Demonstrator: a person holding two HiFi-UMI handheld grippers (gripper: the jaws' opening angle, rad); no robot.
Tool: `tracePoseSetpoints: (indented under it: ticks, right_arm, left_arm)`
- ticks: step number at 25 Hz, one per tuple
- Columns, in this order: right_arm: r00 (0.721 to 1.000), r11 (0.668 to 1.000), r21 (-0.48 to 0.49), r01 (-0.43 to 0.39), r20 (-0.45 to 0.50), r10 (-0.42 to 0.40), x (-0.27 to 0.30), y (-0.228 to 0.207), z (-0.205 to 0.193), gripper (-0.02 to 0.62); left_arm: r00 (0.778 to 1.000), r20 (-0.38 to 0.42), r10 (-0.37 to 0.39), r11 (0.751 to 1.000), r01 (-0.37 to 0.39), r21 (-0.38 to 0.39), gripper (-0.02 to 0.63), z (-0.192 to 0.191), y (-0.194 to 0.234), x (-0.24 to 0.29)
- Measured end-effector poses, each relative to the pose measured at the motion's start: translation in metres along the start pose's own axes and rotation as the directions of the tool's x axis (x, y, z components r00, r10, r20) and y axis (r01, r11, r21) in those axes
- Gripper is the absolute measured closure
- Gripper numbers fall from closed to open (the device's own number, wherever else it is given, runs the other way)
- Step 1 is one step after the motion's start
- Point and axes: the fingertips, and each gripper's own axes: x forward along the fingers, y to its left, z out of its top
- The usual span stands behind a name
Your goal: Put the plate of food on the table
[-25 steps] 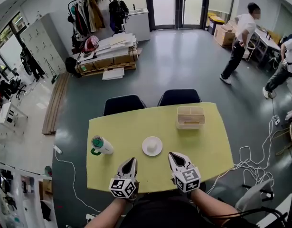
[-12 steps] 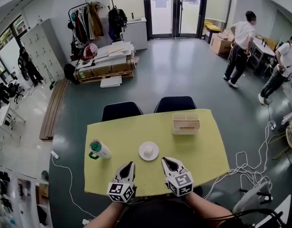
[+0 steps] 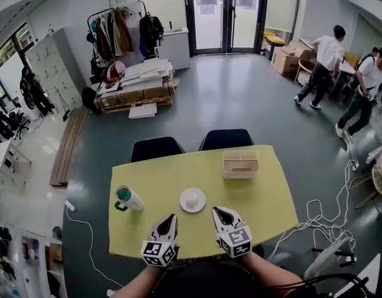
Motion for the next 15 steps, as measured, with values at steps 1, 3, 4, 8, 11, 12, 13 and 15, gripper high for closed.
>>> tracePoseSetpoints:
  ticks: [1, 3, 4, 8, 11, 12, 13, 15]
  right_arm:
    - [1.000, 1.000, 0.000, 0.002, 0.001, -0.002, 0.0001, -0.0004, 0.0004, 0.584]
    - [1.000, 1.000, 0.001, -0.001, 0.002, 0.001, 0.0011, 0.0007, 0.0005, 0.584]
    - [1.000, 1.000, 0.002, -0.005, 0.001, 0.005, 0.0019, 0.0017, 0.0001, 0.584]
    - [1.000, 1.000, 0.006, -0.008, -0.001, 0.008, 0.0023, 0.0036, -0.0007, 0.584]
    - [1.000, 1.000, 0.004, -0.007, 0.001, 0.007, -0.0003, 0.0035, -0.0001, 0.584]
    - [1.000, 1.000, 0.004, -0.009, 0.001, 0.009, -0.0005, 0.0033, -0.0001, 0.584]
    - [1.000, 1.000, 0.003, -0.009, -0.001, 0.009, -0.0002, 0.0030, -0.0004, 0.584]
    - [1.000, 1.000, 0.003, -0.005, -0.007, 0.005, 0.0014, 0.0013, -0.0020, 0.584]
  left_arm:
    - [1.000, -0.001, -0.001, 1.000, 0.001, 0.002, 0.598, -0.0002, -0.0005, 0.0000]
    - [1.000, -0.005, 0.001, 1.000, -0.001, 0.005, 0.598, -0.0013, 0.0004, -0.0003]
    - [1.000, -0.008, 0.002, 1.000, -0.002, 0.005, 0.598, -0.0021, 0.0014, -0.0003]
    - [1.000, -0.017, 0.001, 1.000, -0.001, -0.007, 0.597, -0.0031, 0.0034, 0.0002]
    - [1.000, -0.021, -0.002, 1.000, 0.002, -0.013, 0.598, -0.0036, 0.0021, 0.0001]
    - [1.000, -0.022, -0.004, 1.000, 0.003, -0.013, 0.598, -0.0039, 0.0017, 0.0005]
    - [1.000, -0.022, -0.006, 1.000, 0.005, -0.013, 0.597, -0.0040, 0.0015, 0.0011]
    - [1.000, -0.021, -0.010, 1.000, 0.010, -0.011, 0.597, -0.0040, 0.0014, 0.0030]
